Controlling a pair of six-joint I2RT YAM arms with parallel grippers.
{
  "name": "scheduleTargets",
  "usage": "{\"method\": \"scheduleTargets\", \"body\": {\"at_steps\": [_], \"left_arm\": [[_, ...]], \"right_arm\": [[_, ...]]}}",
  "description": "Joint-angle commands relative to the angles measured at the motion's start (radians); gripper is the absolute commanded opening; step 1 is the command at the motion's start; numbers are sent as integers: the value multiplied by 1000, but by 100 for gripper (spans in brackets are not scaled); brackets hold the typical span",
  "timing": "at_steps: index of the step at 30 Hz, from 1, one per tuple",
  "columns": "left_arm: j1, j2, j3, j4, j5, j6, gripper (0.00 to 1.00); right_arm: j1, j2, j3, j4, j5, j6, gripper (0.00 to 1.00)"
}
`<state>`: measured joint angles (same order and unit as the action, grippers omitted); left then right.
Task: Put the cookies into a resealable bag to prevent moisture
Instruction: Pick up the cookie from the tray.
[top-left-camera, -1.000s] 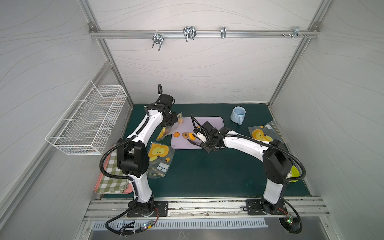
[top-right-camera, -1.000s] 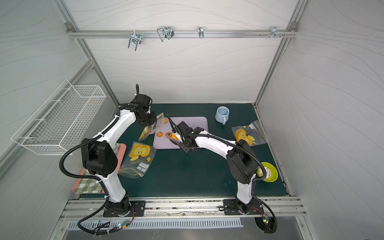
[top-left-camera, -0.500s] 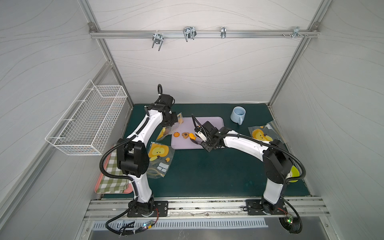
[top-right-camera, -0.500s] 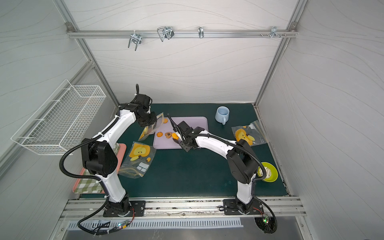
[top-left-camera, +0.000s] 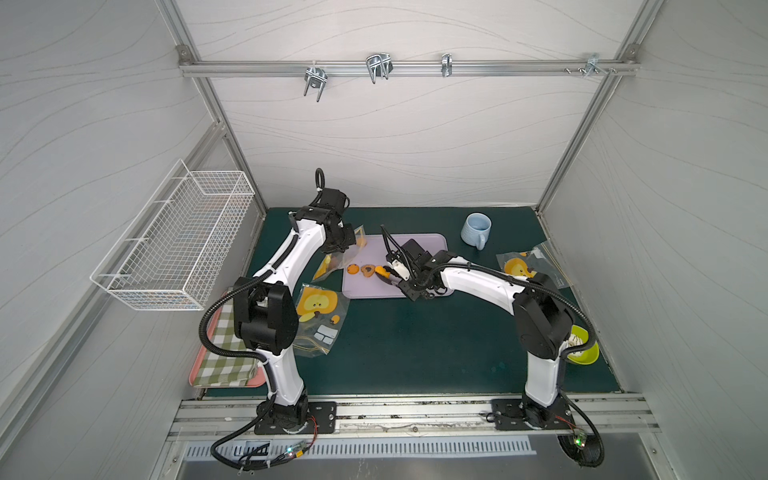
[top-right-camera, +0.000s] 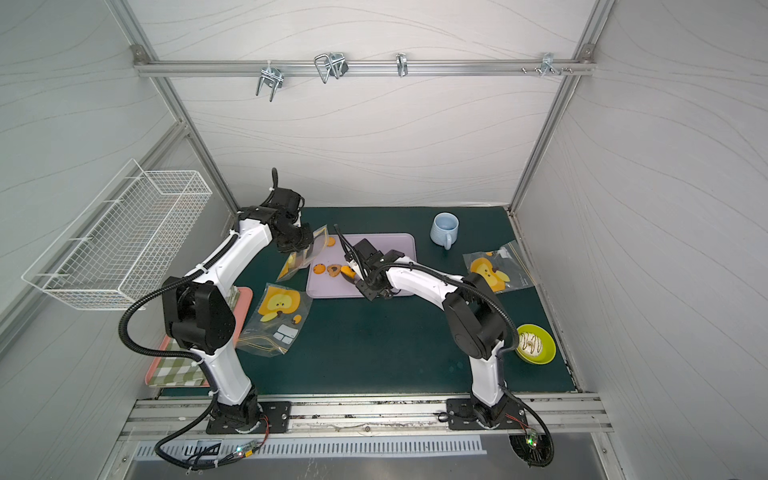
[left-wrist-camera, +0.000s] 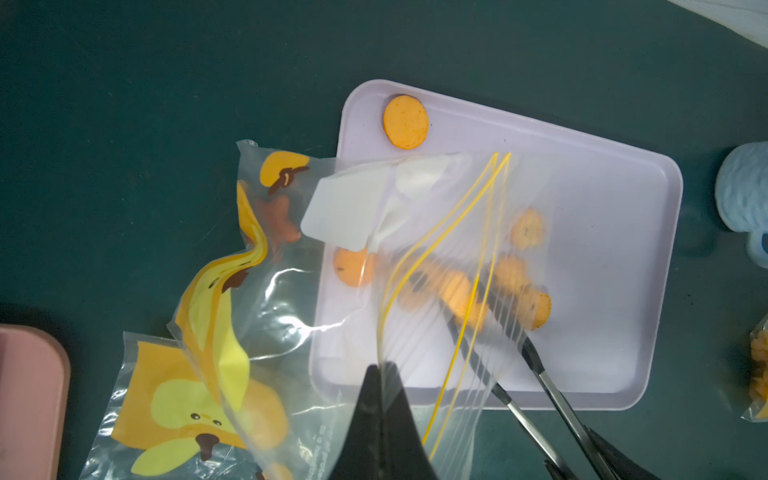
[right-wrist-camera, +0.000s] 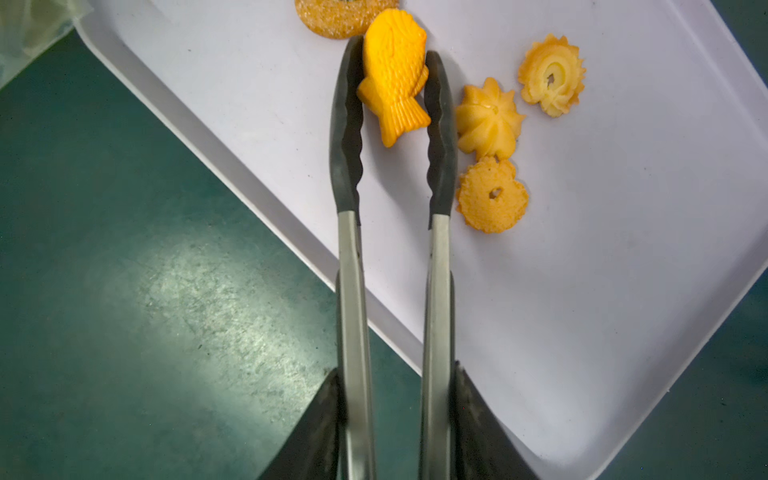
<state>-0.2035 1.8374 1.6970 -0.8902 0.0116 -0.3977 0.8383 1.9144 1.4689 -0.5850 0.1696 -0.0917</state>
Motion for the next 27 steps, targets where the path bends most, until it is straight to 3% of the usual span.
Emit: {"method": "scheduleTargets", "body": {"at_steps": [1,11,17,27], "left_arm": [[7,-3,22,11,-1,-6,0],[7,-1,23,12,2,-4,0],[9,3,24,14,7,-4,0],[10,9,26,15,21,-3,0]], "right_arm": [[-7,1,24,18,-19,7,39],[-29,-164,-72,94,-20,61,35],[-64,-272,-110,112,-84,88,35],[-66,-315,-38,133,-228,98,35]]}}
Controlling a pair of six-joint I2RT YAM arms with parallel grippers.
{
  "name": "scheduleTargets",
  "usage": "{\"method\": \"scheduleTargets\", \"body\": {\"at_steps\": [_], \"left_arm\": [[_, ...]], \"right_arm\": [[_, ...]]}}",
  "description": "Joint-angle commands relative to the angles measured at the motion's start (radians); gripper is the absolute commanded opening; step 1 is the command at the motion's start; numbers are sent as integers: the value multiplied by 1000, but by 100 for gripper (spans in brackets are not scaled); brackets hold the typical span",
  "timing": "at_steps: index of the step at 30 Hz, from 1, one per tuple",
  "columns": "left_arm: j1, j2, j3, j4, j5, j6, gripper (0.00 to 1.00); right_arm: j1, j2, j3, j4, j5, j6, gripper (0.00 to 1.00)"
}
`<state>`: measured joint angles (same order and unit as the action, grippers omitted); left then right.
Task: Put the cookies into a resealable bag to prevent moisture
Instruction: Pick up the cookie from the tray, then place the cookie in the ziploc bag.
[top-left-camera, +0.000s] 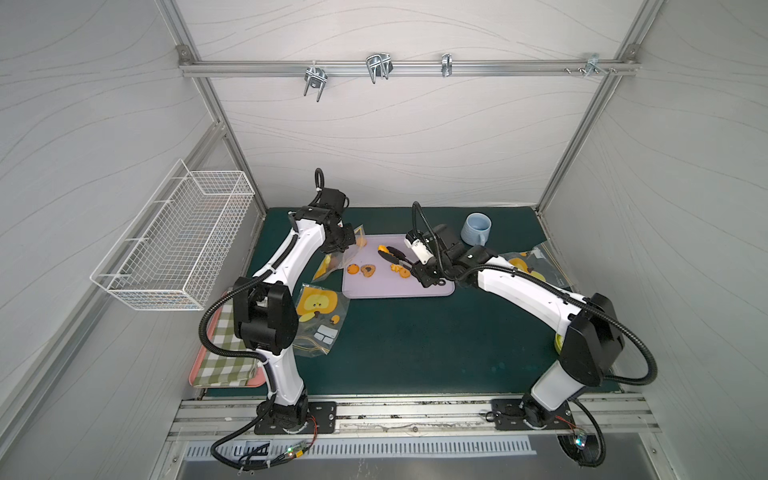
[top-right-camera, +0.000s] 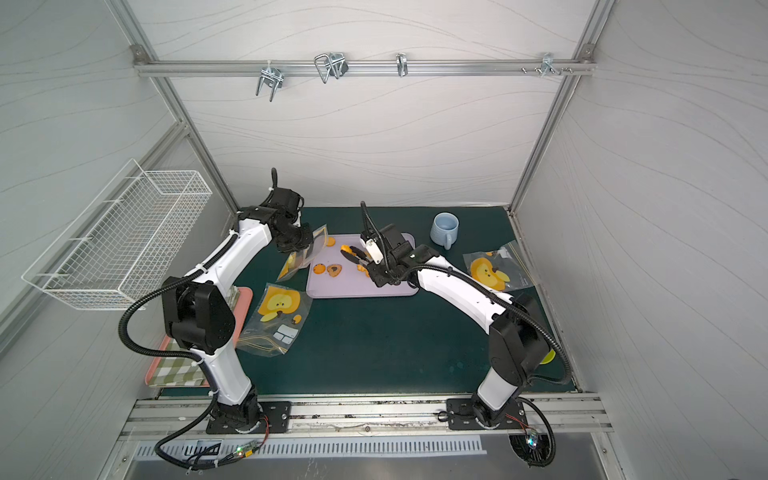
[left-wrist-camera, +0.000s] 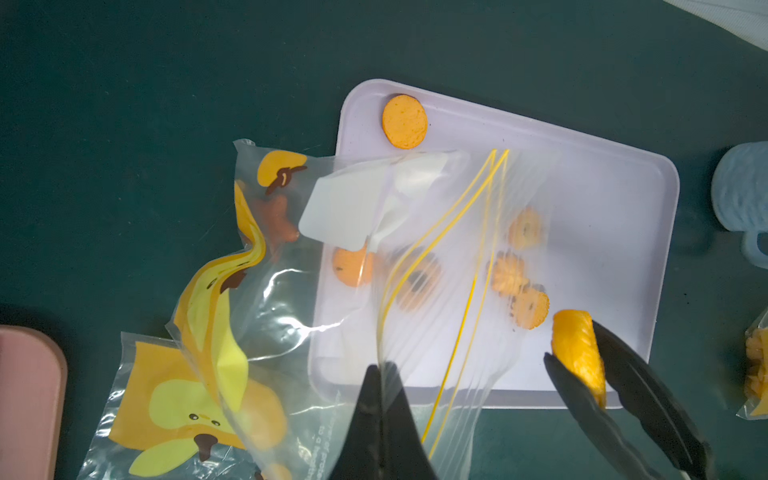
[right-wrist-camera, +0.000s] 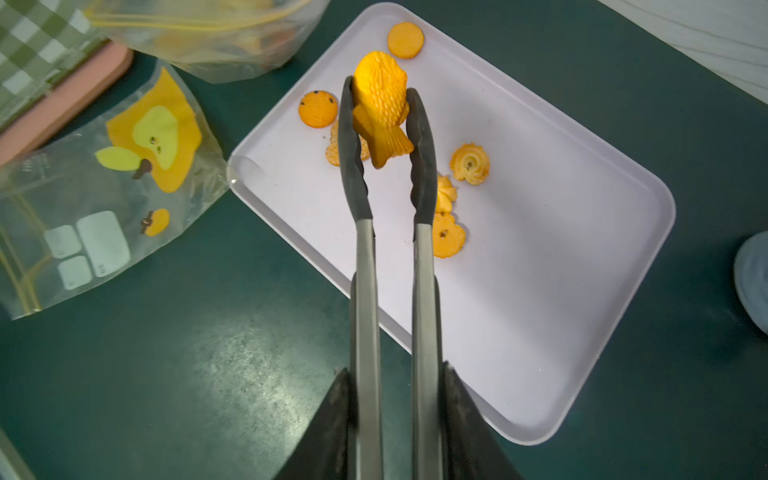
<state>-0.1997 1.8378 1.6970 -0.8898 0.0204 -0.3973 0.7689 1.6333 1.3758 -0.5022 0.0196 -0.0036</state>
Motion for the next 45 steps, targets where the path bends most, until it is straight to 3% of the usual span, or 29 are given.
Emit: {"method": "scheduleTargets", "body": {"at_steps": [1,14,25,33,36,45], "left_arm": [[6,8,26,15,15,-3,0],[5,12,25,20,33,-2,0],[6,12,23,21,29,-3,0],[6,12,21,25,38,0,0],[6,11,21,23,38,0,0],[6,9,21,24,32,0,0]], "right_arm": [[3,-28,66,53,-85,10,35],[33,143,277,8,-111,-13,35],[51,180,255,-26,-69,-37,35],[52,201,278,-65,-113,-59,35],[54,225,307,-67,-129,-54,51],[53,195,285,-48,-118,-43,51]]}}
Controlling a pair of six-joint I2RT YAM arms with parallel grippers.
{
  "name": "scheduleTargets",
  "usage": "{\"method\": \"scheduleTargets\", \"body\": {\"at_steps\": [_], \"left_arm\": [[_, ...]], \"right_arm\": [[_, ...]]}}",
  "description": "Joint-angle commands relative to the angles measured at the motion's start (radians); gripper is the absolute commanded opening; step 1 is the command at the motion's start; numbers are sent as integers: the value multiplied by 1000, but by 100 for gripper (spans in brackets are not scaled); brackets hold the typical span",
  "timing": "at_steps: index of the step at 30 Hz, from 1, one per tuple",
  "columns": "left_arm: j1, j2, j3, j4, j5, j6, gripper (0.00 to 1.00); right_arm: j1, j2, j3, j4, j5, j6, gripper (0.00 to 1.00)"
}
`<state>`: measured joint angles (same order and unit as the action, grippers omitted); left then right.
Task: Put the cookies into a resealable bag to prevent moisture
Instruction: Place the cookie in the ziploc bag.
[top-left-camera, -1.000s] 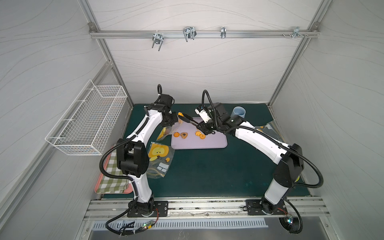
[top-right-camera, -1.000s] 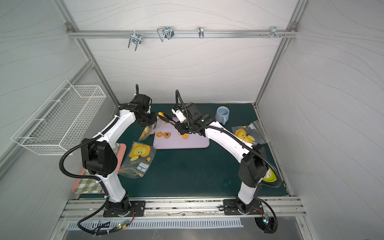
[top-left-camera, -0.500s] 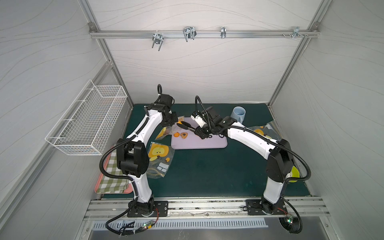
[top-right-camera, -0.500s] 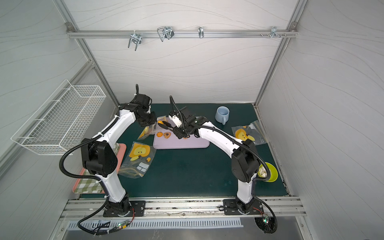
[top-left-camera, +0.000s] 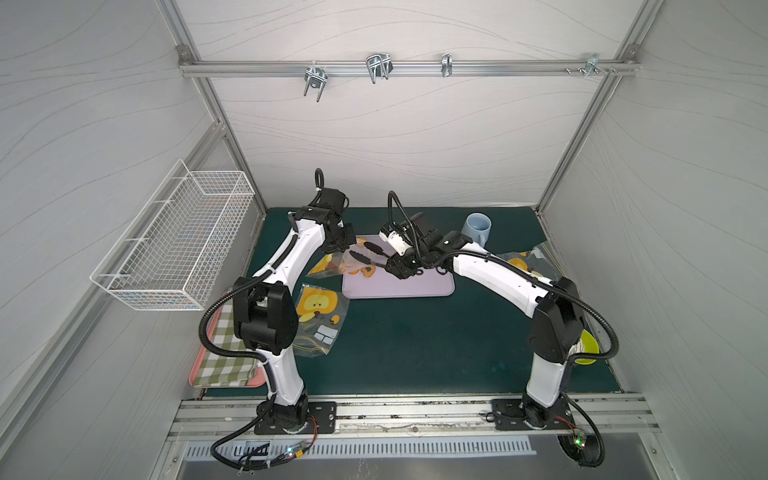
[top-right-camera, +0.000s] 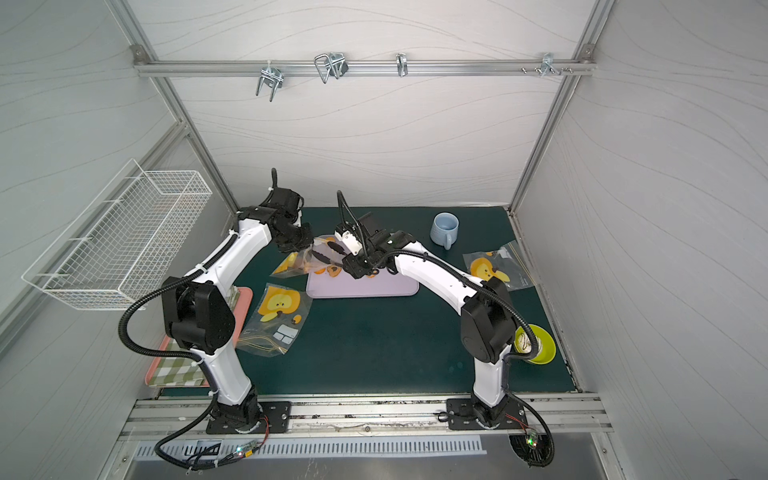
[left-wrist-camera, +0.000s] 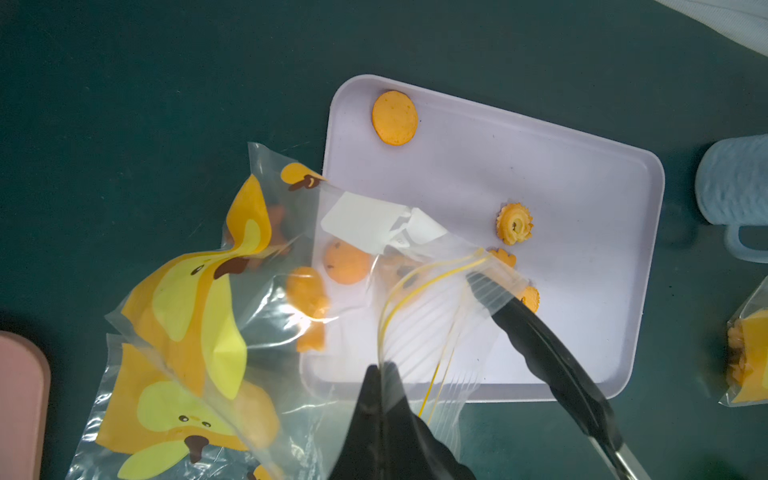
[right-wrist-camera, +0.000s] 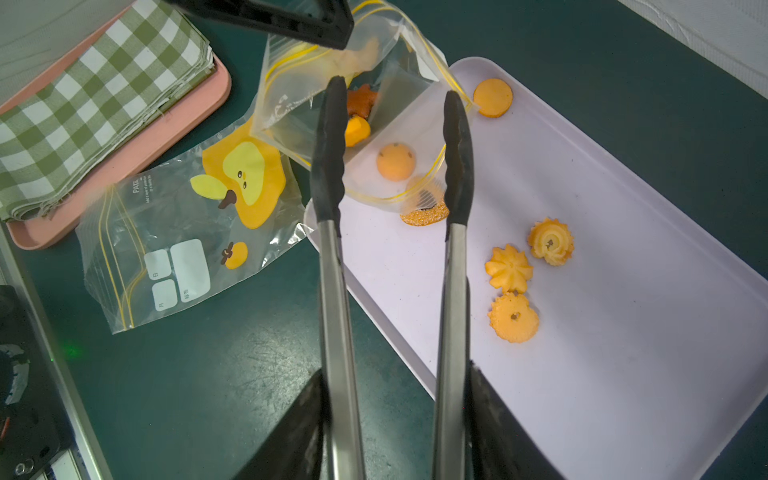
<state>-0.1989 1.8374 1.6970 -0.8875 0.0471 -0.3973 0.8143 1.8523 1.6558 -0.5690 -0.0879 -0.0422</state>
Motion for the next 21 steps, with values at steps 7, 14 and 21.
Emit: {"method": "scheduleTargets", "body": {"at_steps": [7,14,21], "left_arm": [[7,13,25,19,3,0,0],[7,11,24,18,2,0,0],[7,9,26,15,0,2,0]], "right_arm": [[4,-266,-213,90,86,33,49],[-45,-395,-384,40,180,73,49],[-73,-279,-358,-49,213,49,50]]}}
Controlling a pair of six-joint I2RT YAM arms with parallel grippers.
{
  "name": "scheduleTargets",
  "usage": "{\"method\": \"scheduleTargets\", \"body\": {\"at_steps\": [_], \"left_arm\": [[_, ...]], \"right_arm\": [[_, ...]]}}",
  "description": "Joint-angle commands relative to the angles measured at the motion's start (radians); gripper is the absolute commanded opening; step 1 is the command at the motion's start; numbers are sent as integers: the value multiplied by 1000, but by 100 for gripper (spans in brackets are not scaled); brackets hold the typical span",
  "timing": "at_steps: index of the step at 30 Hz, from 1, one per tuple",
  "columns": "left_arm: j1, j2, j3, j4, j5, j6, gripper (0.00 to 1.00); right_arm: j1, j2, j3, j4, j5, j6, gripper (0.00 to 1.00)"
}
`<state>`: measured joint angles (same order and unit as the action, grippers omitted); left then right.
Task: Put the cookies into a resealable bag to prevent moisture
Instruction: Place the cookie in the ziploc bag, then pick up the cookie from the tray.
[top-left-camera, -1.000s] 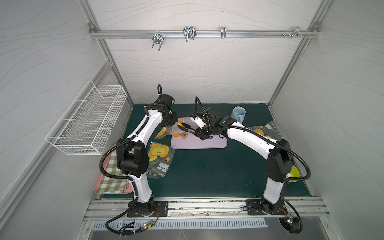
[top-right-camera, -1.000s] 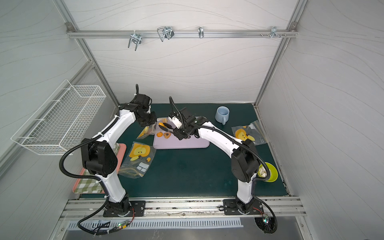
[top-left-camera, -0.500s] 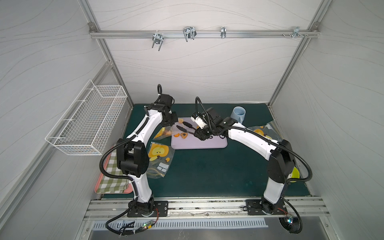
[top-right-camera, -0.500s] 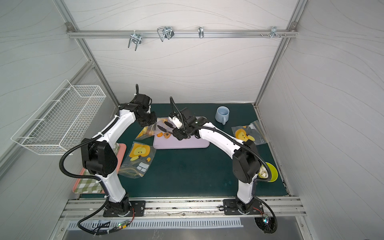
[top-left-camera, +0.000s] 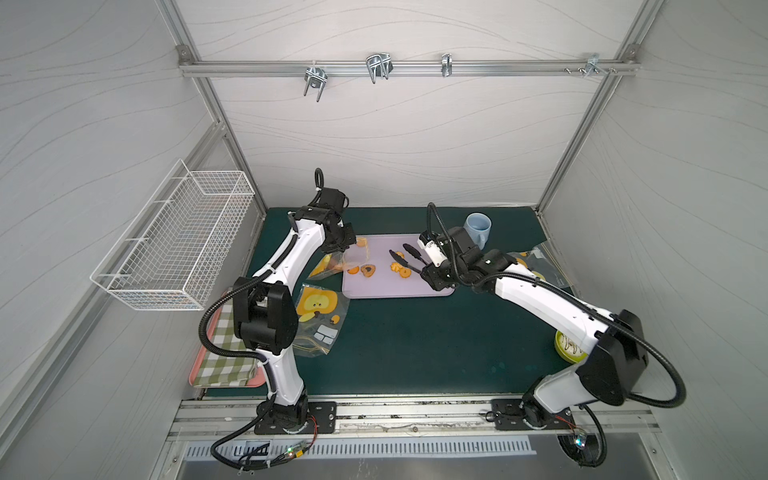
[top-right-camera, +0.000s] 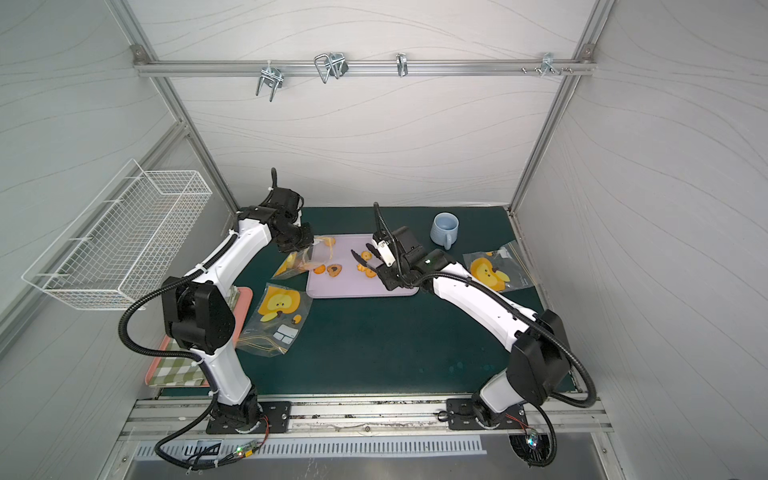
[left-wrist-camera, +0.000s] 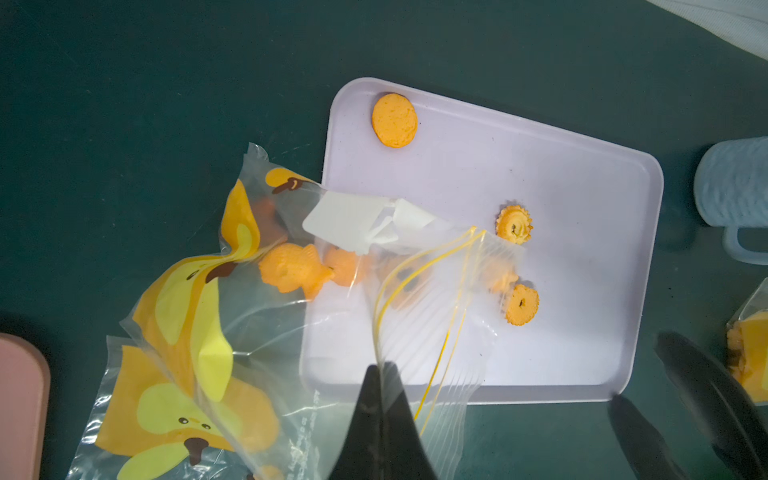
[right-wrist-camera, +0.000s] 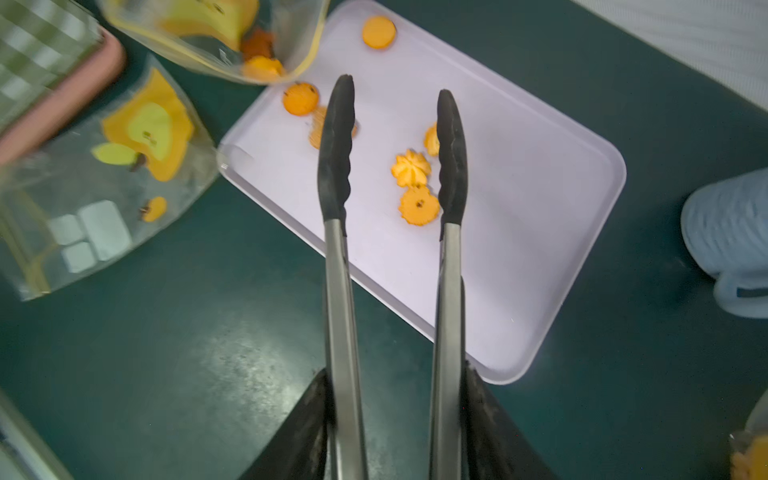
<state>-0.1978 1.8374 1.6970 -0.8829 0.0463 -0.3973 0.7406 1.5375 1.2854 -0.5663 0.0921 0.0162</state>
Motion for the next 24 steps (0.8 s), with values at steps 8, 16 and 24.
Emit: {"method": "scheduleTargets", "body": {"at_steps": [8,16,24], "left_arm": [[8,12,26,12,5,-1,0],[8,11,24,13,4,-1,0],[8,10,24,13,4,0,0]], "right_arm": [[0,117,24,-73,58,-13,51],[7,160,38,-88,54,-26,52],[26,211,65,-104,88,-51,51]]}}
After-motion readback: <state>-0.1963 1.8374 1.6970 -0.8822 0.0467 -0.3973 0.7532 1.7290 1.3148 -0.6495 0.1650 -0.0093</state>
